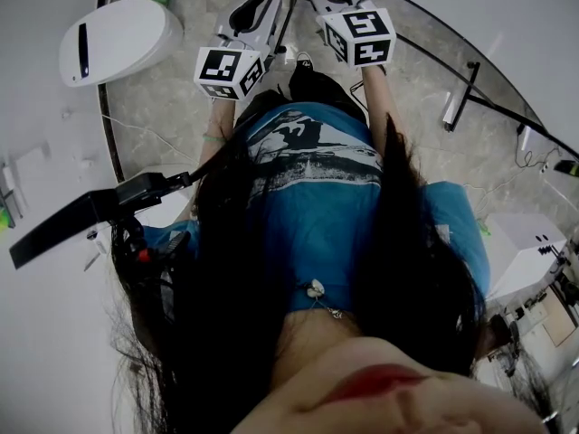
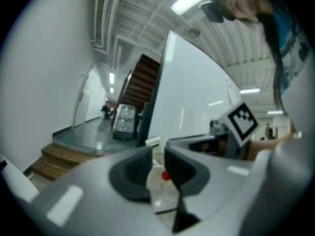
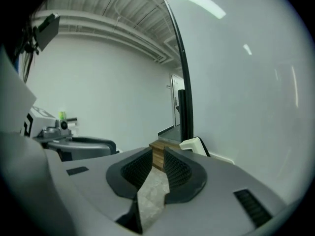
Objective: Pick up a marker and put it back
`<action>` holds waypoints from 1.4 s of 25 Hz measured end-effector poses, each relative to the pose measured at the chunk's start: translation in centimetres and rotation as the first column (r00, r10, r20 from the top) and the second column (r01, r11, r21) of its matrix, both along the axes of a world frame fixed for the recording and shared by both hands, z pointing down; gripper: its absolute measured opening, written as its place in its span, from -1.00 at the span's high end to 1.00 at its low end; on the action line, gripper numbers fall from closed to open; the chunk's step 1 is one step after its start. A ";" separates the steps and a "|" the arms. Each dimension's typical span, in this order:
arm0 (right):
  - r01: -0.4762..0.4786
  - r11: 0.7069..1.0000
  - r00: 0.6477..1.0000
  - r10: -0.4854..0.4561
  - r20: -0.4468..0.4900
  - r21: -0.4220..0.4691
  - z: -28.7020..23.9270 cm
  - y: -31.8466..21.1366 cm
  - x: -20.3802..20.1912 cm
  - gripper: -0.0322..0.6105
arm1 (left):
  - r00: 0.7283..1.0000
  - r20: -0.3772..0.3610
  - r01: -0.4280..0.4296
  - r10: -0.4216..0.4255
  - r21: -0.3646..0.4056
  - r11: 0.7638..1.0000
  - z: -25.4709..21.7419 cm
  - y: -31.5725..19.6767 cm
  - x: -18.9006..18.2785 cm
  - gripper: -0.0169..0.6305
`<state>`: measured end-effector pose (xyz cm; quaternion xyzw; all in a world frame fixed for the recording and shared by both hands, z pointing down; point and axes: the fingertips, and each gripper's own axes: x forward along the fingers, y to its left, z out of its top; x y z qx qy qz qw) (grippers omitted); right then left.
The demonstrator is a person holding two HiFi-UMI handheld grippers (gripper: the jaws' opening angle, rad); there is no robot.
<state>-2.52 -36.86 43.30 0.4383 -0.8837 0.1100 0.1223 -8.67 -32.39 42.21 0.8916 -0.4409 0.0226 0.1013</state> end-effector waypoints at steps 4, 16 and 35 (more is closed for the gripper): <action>-0.015 1.000 0.989 0.018 0.145 -0.017 -1.7 3.9 -0.6 0.68 | 1.000 -0.006 -0.022 0.023 0.014 1.000 -0.3 3.4 -0.2 0.75; -0.069 0.993 0.960 0.093 0.264 -0.097 -1.0 15.4 -3.3 0.78 | 0.997 -0.016 -0.072 0.071 -0.004 0.997 0.6 13.8 -2.9 0.75; -0.086 0.983 0.955 0.128 0.269 -0.162 -0.2 25.9 1.0 0.84 | 0.997 -0.049 -0.066 0.065 -0.022 0.998 0.4 21.7 1.0 0.75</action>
